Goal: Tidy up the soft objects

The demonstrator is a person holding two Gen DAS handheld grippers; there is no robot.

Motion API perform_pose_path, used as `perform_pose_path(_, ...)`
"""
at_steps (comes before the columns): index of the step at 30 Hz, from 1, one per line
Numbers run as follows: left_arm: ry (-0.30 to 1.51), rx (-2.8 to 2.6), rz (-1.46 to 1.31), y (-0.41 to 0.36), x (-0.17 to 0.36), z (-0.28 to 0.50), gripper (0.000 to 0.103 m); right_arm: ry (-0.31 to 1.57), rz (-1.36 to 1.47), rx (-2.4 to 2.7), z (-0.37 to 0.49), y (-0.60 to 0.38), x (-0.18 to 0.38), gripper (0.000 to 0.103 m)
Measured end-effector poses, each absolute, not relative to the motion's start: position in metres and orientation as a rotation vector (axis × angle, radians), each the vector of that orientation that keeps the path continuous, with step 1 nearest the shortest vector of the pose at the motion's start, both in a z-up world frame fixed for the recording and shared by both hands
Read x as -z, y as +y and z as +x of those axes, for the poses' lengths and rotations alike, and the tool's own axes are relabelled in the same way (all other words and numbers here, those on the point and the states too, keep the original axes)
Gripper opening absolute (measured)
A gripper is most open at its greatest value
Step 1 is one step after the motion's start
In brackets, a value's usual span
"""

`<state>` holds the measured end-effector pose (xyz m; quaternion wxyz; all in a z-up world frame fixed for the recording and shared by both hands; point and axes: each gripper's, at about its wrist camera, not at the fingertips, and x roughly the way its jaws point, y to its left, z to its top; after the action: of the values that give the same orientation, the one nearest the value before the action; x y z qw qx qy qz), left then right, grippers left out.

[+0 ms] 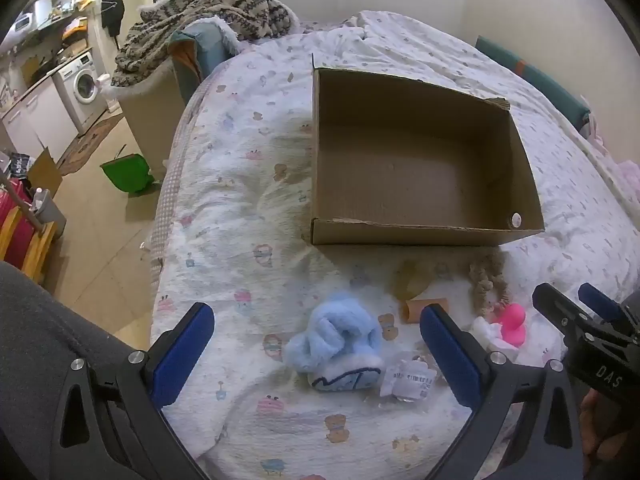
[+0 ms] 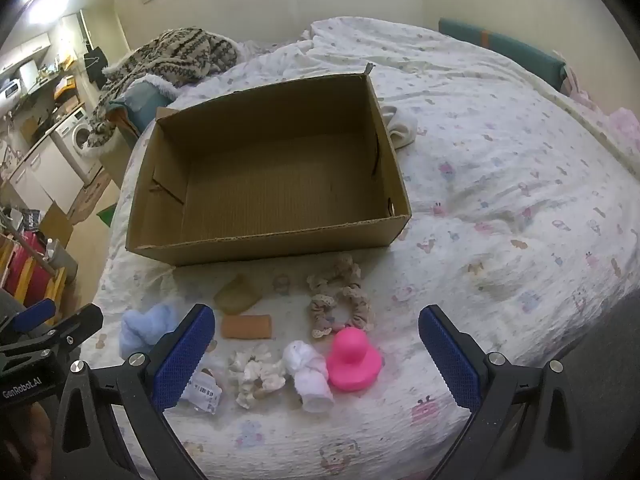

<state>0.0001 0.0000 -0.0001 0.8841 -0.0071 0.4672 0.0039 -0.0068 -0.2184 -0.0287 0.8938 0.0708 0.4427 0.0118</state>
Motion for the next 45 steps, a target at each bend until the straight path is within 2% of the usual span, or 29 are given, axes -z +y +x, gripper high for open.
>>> perform_pose_path(45,0.991,-0.007,-0.042,0.004,0.005,0.002,0.103,0.921,0.136,-0.025,-0.007,-0.216,0.028,0.103)
